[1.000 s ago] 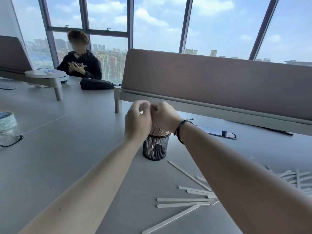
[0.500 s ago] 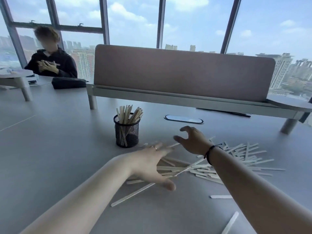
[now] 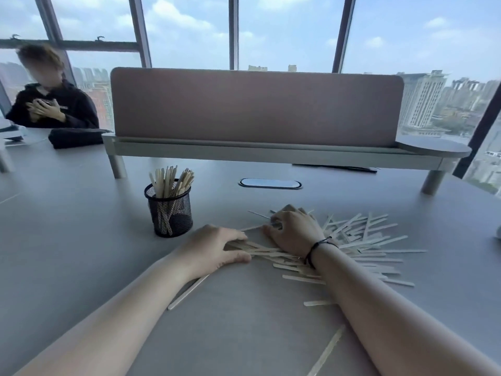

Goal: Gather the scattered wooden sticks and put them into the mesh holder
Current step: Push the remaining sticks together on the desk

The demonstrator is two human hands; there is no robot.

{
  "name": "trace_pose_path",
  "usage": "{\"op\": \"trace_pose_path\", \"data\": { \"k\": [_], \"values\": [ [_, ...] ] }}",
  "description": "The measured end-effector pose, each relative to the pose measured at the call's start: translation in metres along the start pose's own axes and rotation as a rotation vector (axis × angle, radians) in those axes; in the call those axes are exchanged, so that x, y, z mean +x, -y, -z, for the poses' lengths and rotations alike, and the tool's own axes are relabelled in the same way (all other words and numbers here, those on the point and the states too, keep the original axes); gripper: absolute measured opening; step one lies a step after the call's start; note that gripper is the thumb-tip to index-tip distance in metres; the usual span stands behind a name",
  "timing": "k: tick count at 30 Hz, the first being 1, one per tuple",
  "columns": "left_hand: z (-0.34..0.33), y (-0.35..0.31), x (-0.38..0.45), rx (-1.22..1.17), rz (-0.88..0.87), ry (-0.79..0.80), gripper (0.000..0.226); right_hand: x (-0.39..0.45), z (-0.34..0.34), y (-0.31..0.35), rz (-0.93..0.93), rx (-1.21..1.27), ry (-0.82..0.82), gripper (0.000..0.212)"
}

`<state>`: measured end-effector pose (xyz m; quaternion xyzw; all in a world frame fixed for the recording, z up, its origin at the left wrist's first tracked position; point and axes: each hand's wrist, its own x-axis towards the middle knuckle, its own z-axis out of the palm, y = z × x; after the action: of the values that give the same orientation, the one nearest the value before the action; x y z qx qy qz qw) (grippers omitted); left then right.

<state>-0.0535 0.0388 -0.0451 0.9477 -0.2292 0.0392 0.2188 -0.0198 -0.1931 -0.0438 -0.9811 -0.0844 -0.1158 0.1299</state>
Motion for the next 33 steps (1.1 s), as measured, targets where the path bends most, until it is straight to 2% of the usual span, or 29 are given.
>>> {"op": "trace_pose_path", "data": {
  "k": [2, 6, 9, 11, 13, 16, 18, 23, 27, 30, 33],
  "values": [
    [-0.002, 0.002, -0.002, 0.014, -0.027, -0.034, 0.081, -0.007, 0.002, 0.004, 0.012, 0.046, -0.041, 0.036],
    [0.000, -0.002, -0.005, 0.100, -0.120, -0.150, 0.071, -0.021, 0.013, 0.014, 0.109, 0.168, 0.052, 0.031],
    [0.000, -0.003, -0.008, 0.103, -0.095, -0.124, 0.075, -0.030, 0.028, 0.004, 0.122, 0.223, -0.004, 0.031],
    [0.000, -0.001, -0.011, 0.064, -0.041, -0.071, 0.082, -0.031, 0.036, -0.019, 0.031, 0.163, -0.110, 0.042],
    [-0.001, 0.002, -0.014, 0.061, 0.030, 0.015, 0.091, -0.034, 0.040, -0.049, -0.165, 0.027, -0.152, 0.060],
    [-0.004, 0.000, -0.014, 0.122, 0.057, 0.117, 0.101, -0.044, 0.037, -0.080, -0.490, -0.041, -0.001, 0.080],
    [-0.006, -0.004, -0.012, 0.128, 0.050, 0.129, 0.104, -0.045, 0.032, -0.084, -0.554, -0.001, 0.094, 0.084],
    [-0.011, -0.019, -0.008, 0.041, 0.029, 0.112, 0.107, -0.037, 0.019, -0.057, -0.358, 0.053, 0.101, 0.078],
    [-0.008, -0.023, -0.010, 0.012, 0.010, 0.068, 0.094, -0.040, 0.012, -0.023, -0.143, 0.101, 0.121, 0.066],
    [-0.006, -0.028, -0.013, -0.020, -0.001, 0.051, 0.083, -0.044, 0.010, -0.003, -0.022, 0.169, 0.158, 0.068],
    [-0.005, -0.027, -0.014, -0.008, 0.012, 0.046, 0.086, -0.047, 0.013, 0.009, 0.050, 0.276, 0.123, 0.062]
  ]
}}
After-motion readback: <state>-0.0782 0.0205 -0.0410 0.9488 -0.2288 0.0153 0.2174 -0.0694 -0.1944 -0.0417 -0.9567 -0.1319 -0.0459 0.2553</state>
